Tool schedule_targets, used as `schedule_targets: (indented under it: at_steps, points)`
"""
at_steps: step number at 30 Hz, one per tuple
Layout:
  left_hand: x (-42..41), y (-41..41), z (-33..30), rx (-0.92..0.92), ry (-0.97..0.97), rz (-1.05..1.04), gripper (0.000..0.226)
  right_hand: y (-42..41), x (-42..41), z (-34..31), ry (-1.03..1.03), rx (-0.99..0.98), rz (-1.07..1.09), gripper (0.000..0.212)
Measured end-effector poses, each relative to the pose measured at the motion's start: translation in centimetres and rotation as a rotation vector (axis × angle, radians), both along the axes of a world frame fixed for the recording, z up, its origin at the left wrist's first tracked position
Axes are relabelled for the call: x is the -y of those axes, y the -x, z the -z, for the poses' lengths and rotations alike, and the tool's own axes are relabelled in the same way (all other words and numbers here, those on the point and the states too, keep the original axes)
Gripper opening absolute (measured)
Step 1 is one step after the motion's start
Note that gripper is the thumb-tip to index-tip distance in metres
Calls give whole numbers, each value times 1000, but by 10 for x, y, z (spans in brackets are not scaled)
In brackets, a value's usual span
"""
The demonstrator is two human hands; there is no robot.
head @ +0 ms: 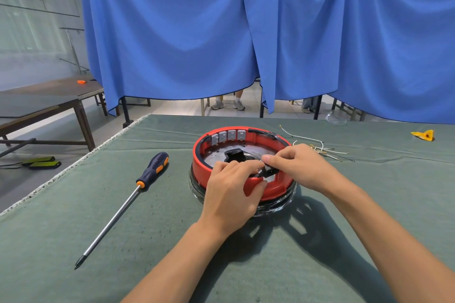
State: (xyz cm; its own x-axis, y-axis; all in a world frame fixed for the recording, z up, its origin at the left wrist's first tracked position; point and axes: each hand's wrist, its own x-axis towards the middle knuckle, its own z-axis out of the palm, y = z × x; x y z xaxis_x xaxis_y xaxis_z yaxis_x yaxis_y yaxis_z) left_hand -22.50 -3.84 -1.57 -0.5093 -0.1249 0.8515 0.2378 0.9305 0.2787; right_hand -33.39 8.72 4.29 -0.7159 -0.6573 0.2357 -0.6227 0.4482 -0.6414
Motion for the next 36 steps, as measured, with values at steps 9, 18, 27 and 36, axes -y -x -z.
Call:
schedule_targets:
  at_steps: [9, 18, 27, 36]
  points:
    - [-2, -3, -2, 54, -6, -30, 16, 2, 2, -8, -107, 60, -20, 51]
    - [-1, -1, 0, 48, 24, -38, 20, 1, 7, -11, -170, 40, 29, 44]
    - [0, -1, 1, 44, 39, -17, 30, -3, 7, -4, -146, -13, 32, 52]
    - [-2, -3, -4, 151, 160, -104, 35, 9, -10, -4, 77, 162, 48, 9]
